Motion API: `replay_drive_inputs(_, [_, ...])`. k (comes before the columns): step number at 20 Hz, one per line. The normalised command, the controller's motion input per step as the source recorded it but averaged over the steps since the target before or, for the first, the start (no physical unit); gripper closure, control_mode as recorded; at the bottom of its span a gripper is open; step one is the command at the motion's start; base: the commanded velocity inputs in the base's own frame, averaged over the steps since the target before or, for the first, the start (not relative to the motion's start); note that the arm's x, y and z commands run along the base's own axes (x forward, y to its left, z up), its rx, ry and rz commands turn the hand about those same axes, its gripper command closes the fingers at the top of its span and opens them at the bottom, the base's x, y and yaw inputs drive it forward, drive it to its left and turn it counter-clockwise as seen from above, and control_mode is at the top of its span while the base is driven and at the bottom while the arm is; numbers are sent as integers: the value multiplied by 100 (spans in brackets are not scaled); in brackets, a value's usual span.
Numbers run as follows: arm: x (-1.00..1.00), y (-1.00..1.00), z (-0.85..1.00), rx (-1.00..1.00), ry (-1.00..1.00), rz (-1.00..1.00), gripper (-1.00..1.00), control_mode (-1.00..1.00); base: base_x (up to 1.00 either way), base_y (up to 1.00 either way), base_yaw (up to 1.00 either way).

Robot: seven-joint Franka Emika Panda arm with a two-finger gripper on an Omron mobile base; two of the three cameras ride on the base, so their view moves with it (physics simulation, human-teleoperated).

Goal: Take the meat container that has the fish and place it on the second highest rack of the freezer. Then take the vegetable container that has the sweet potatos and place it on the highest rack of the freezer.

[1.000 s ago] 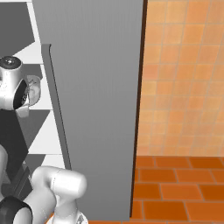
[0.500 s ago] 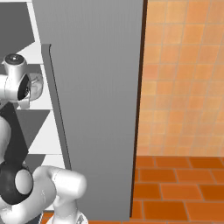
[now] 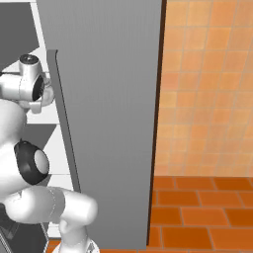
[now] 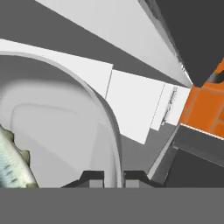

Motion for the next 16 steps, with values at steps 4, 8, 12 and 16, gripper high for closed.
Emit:
replay_drive_inputs(4, [66,23,-64,0,2,-7,100,-100,0,0,0])
replay_drive_inputs(8, [46,28,-95,-1,0,-5,100,-100,0,0,0])
replay_drive_inputs(12, [44,33,-89,-2,0,-4,100,-100,0,0,0])
replay_drive_inputs(16, [61,13,-50,0,0,-5,100,-100,0,0,0])
